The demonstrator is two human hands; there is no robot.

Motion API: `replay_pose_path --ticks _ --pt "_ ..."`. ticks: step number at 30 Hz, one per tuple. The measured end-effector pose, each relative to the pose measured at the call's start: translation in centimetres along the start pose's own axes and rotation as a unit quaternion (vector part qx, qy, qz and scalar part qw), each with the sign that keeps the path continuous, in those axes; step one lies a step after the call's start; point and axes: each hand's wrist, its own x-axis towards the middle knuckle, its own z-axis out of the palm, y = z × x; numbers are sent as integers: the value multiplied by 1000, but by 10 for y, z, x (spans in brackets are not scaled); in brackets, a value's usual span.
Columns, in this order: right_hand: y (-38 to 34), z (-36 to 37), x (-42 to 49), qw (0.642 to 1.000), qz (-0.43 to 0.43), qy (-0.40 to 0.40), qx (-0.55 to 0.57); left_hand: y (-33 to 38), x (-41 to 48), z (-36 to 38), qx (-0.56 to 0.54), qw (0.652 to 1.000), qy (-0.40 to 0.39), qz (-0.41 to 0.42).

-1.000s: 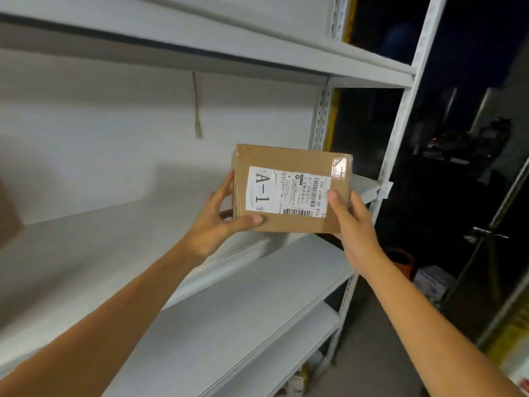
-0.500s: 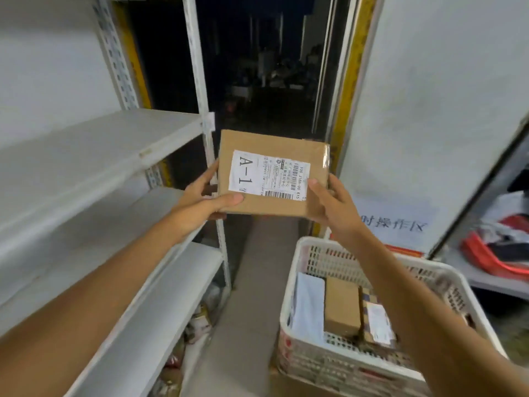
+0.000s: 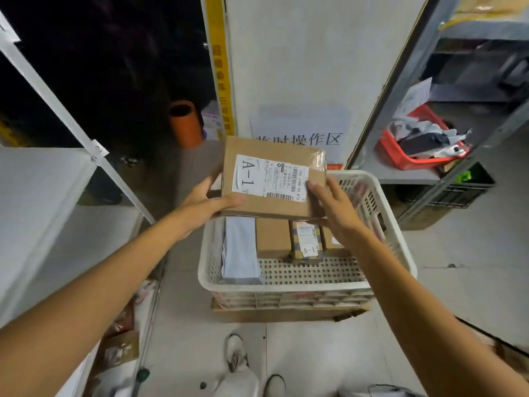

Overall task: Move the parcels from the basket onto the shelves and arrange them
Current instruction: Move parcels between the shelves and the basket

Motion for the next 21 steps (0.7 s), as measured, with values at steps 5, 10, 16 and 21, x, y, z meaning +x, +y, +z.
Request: replay_pose_path --ticks 5,10,16,21 --pt "38 -28 33 995 87 28 -50 -41 65 31 -31 993 -84 -71" --pt "85 -53 60 983 159 36 -81 -100 112 75 -65 976 -131 -159" --pt "158 -71 90 959 242 -21 -148 -169 132 122 -70 965 -91 -237" --pt "218 -84 114 930 338 -90 -117 -206 130 144 83 985 -73 -132"
